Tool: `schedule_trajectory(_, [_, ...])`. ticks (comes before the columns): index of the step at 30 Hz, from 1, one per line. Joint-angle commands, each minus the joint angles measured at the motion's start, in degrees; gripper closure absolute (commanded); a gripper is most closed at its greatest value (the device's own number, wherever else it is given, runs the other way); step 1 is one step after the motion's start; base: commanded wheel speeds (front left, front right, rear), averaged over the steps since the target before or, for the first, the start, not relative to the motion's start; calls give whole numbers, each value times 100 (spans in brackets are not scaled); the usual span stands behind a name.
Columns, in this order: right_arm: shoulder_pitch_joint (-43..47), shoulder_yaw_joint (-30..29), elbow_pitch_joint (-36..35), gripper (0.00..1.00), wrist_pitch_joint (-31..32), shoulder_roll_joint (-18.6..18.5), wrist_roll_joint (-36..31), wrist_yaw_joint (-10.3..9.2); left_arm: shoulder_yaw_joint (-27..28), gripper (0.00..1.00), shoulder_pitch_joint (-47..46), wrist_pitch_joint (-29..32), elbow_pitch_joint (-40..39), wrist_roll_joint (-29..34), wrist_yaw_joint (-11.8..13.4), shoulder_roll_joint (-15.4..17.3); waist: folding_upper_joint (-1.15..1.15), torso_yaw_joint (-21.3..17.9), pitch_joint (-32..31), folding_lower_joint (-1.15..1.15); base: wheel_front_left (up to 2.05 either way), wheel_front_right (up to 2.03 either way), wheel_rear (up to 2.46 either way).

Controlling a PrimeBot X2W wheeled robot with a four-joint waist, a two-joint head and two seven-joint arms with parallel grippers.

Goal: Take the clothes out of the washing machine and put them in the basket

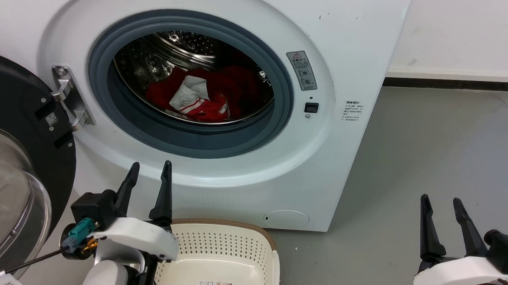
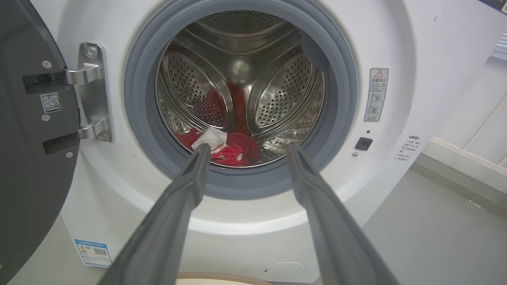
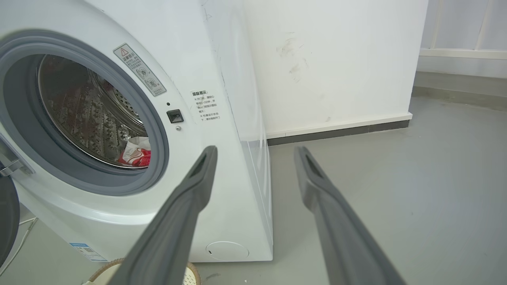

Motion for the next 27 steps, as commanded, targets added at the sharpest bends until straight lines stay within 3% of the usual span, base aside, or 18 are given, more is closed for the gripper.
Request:
schedule_trajectory(1, [0, 10, -59, 0, -59, -1, -183, -1, -10, 0, -84, -63, -18, 160, 23, 34, 0, 2, -5, 0, 0, 0, 0])
schedule_trajectory(27, [40, 25, 20, 0, -270, 3, -1450, -2, -67, 0, -102, -373, 215, 1382, 101, 56, 0, 31, -26, 0, 0, 0, 0])
